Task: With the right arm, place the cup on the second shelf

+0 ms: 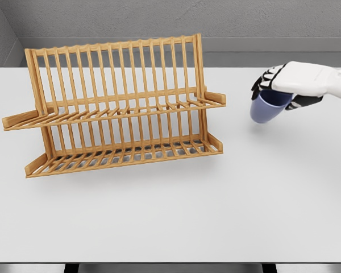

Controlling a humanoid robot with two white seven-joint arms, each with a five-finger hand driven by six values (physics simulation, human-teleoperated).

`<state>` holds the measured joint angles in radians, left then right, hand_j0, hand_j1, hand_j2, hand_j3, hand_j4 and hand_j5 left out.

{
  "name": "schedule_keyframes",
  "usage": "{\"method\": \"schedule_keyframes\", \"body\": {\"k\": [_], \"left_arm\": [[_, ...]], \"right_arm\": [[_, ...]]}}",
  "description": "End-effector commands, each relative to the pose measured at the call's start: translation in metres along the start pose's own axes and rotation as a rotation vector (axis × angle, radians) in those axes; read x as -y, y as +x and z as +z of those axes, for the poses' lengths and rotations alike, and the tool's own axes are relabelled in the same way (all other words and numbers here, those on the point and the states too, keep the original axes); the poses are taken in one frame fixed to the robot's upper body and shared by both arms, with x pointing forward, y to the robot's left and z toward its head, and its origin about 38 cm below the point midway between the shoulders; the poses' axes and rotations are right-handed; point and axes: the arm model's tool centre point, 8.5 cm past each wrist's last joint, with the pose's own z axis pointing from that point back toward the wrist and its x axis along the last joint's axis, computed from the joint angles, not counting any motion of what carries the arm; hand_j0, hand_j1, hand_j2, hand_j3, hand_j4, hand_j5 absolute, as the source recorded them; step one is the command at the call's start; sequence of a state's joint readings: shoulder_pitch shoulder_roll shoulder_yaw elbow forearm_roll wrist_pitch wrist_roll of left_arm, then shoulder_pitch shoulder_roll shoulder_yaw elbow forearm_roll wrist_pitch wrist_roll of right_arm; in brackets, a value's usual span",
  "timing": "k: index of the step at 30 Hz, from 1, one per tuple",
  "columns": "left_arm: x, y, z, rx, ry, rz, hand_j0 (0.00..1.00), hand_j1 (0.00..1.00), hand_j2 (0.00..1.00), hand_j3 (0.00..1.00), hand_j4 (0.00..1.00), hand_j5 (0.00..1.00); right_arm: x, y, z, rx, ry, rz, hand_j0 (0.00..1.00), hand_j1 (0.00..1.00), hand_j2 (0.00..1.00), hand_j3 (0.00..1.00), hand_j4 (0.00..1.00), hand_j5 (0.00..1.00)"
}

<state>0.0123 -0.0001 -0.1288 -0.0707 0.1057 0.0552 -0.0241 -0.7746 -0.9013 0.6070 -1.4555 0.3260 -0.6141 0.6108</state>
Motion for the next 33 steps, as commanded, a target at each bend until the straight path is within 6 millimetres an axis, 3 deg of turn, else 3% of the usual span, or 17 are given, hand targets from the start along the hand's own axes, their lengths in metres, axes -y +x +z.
{"method": "schedule_keyframes", "body": {"k": [1,15,22,33], "left_arm": [[0.000,0.000,0.000,0.000,0.000,0.000,1.00,1.00,1.00,1.00,1.00,1.00],[0.000,0.000,0.000,0.000,0.000,0.000,1.00,1.00,1.00,1.00,1.00,1.00],[0.000,0.000,0.000,0.000,0.000,0.000,1.00,1.00,1.00,1.00,1.00,1.00],[0.000,0.000,0.000,0.000,0.000,0.000,1.00,1.00,1.00,1.00,1.00,1.00]], "right_arm": [[0.005,-0.001,0.003,-0.006,-0.016,-0.001,0.61,0.61,0.61,0.61,0.61,0.61],[0.050,0.001,0.001,0.003,-0.112,0.060,0.61,0.61,0.61,0.61,0.61,0.61],[0.071,0.018,0.005,0.033,-0.163,0.123,0.61,0.61,0.61,0.61,0.61,0.61],[0.104,0.064,-0.002,0.139,-0.227,0.251,0.61,0.61,0.61,0.61,0.61,0.61]]}}
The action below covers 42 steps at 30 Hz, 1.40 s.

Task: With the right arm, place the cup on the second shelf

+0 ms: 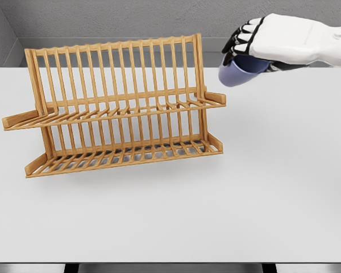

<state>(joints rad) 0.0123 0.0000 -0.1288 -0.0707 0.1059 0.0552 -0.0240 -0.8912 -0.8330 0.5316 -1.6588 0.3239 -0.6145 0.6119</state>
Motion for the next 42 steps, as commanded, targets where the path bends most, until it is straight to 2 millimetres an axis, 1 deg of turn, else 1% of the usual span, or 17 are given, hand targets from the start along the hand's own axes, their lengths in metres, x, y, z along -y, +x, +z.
{"method": "schedule_keyframes", "body": {"k": [1,7,9,14,16,22,26,31,32,33,34,36,37,39,40,41,42], "left_arm": [[0.000,0.000,0.000,0.000,0.001,0.000,1.00,1.00,1.00,1.00,1.00,1.00],[0.000,0.000,0.000,0.000,0.000,0.000,1.00,1.00,1.00,1.00,1.00,1.00],[0.000,0.000,0.000,0.000,0.000,0.000,1.00,1.00,1.00,1.00,1.00,1.00],[0.000,0.000,0.000,0.000,0.000,0.000,1.00,1.00,1.00,1.00,1.00,1.00],[0.000,0.000,0.000,0.000,0.000,0.000,1.00,1.00,1.00,1.00,1.00,1.00],[0.000,0.000,0.000,0.000,0.000,0.000,1.00,1.00,1.00,1.00,1.00,1.00],[0.000,0.000,0.000,0.000,0.000,0.000,1.00,1.00,1.00,1.00,1.00,1.00],[0.000,0.000,0.000,0.000,0.000,0.000,1.00,1.00,1.00,1.00,1.00,1.00],[0.000,0.000,0.000,0.000,0.000,0.000,1.00,1.00,1.00,1.00,1.00,1.00],[0.000,0.000,0.000,0.000,0.001,0.000,1.00,1.00,1.00,1.00,1.00,1.00],[0.000,0.000,0.000,0.000,0.000,0.000,1.00,1.00,1.00,1.00,1.00,1.00],[0.000,0.000,0.000,0.000,0.000,0.000,1.00,1.00,1.00,1.00,1.00,1.00],[0.000,0.000,0.000,0.000,0.001,-0.002,1.00,1.00,1.00,1.00,1.00,1.00],[0.000,0.000,0.000,0.000,0.000,0.000,1.00,1.00,1.00,1.00,1.00,1.00],[0.000,0.000,0.000,0.000,0.000,0.000,1.00,1.00,1.00,1.00,1.00,1.00],[0.000,0.000,0.000,0.000,0.000,0.000,1.00,1.00,1.00,1.00,1.00,1.00],[0.000,0.000,0.000,0.000,0.000,0.000,1.00,1.00,1.00,1.00,1.00,1.00]], "right_arm": [[0.007,0.010,-0.005,0.029,-0.020,0.016,0.61,0.61,0.61,0.61,0.61,0.61],[0.011,0.013,-0.008,0.040,-0.031,0.025,0.61,0.61,0.61,0.61,0.61,0.61],[0.012,0.015,-0.013,0.051,-0.042,0.024,0.61,0.61,0.61,0.61,0.61,0.61],[0.014,0.026,-0.029,0.098,-0.070,0.018,0.61,0.61,0.61,0.61,0.61,0.61],[0.019,0.036,-0.031,0.122,-0.078,0.039,0.61,0.61,0.61,0.61,0.61,0.61],[0.008,0.040,-0.038,0.140,-0.049,0.025,0.61,0.61,0.61,0.61,0.61,0.61],[-0.005,0.045,-0.047,0.149,-0.009,-0.002,0.62,0.62,0.62,0.62,0.62,0.62],[-0.009,0.045,-0.051,0.152,0.003,-0.007,0.62,0.62,0.62,0.62,0.62,0.62],[-0.010,0.045,-0.051,0.150,0.005,-0.007,0.68,0.68,0.68,0.68,0.68,0.68],[-0.010,0.044,-0.051,0.148,0.004,-0.009,0.89,0.89,0.89,0.89,0.89,0.89],[-0.010,0.044,-0.051,0.149,0.004,-0.008,1.00,1.00,1.00,1.00,1.00,1.00],[-0.006,0.041,-0.049,0.140,-0.005,-0.003,1.00,1.00,1.00,1.00,1.00,1.00],[0.002,0.036,-0.043,0.120,-0.028,0.003,1.00,1.00,1.00,1.00,1.00,1.00],[0.038,0.008,-0.006,0.001,-0.146,0.035,1.00,1.00,1.00,1.00,1.00,1.00],[0.049,-0.005,0.014,-0.061,-0.186,0.043,1.00,1.00,1.00,1.00,1.00,1.00],[0.050,-0.032,0.050,-0.166,-0.205,0.022,1.00,1.00,1.00,1.00,1.00,1.00],[0.020,-0.045,0.072,-0.232,-0.158,-0.042,1.00,1.00,1.00,1.00,1.00,1.00]]}}
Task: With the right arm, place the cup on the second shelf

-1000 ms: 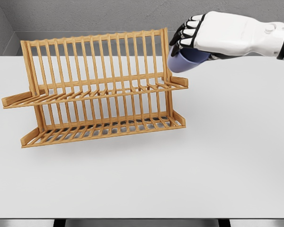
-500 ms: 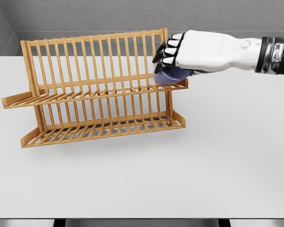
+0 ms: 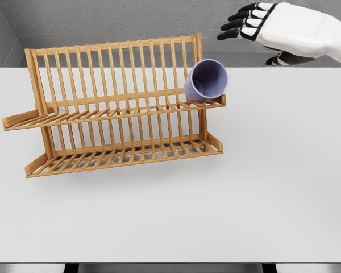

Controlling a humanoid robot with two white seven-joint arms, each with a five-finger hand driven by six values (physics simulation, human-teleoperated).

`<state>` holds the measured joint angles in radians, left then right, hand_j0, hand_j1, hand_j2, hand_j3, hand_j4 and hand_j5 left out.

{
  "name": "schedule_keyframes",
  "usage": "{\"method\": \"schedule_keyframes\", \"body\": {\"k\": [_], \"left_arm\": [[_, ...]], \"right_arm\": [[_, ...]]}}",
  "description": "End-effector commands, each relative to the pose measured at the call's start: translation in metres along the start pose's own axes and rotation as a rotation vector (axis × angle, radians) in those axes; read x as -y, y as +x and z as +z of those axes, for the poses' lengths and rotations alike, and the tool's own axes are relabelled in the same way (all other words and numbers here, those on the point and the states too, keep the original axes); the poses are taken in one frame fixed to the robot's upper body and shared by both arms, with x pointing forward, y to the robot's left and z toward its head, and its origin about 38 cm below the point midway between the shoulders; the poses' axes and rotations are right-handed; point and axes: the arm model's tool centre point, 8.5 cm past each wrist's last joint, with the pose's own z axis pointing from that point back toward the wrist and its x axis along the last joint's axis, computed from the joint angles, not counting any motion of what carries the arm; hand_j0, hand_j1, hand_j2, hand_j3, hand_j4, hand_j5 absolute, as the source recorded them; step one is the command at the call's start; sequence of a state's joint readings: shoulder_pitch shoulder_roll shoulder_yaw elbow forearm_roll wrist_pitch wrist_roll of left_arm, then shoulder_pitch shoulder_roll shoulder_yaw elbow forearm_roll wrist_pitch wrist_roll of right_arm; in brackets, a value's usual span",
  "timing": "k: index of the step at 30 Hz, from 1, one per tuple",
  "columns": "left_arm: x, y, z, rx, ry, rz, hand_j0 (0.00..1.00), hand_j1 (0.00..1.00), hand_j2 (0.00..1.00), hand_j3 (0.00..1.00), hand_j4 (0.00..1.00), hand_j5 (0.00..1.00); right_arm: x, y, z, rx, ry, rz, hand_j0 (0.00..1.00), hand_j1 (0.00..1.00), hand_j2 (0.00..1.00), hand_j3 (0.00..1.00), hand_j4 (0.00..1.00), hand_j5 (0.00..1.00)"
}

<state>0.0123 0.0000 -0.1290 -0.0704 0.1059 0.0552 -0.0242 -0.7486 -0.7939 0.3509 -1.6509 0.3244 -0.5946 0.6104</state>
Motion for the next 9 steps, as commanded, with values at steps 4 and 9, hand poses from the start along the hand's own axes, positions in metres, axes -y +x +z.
{"method": "schedule_keyframes", "body": {"k": [4,9], "left_arm": [[0.000,0.000,0.000,0.000,0.000,0.000,1.00,1.00,1.00,1.00,1.00,1.00],[0.000,0.000,0.000,0.000,0.000,0.000,1.00,1.00,1.00,1.00,1.00,1.00]], "right_arm": [[-0.053,-0.033,0.097,-0.274,-0.102,-0.171,1.00,1.00,1.00,1.00,1.00,1.00],[-0.106,-0.013,0.084,-0.243,-0.052,-0.288,1.00,1.00,1.00,1.00,1.00,1.00]]}}
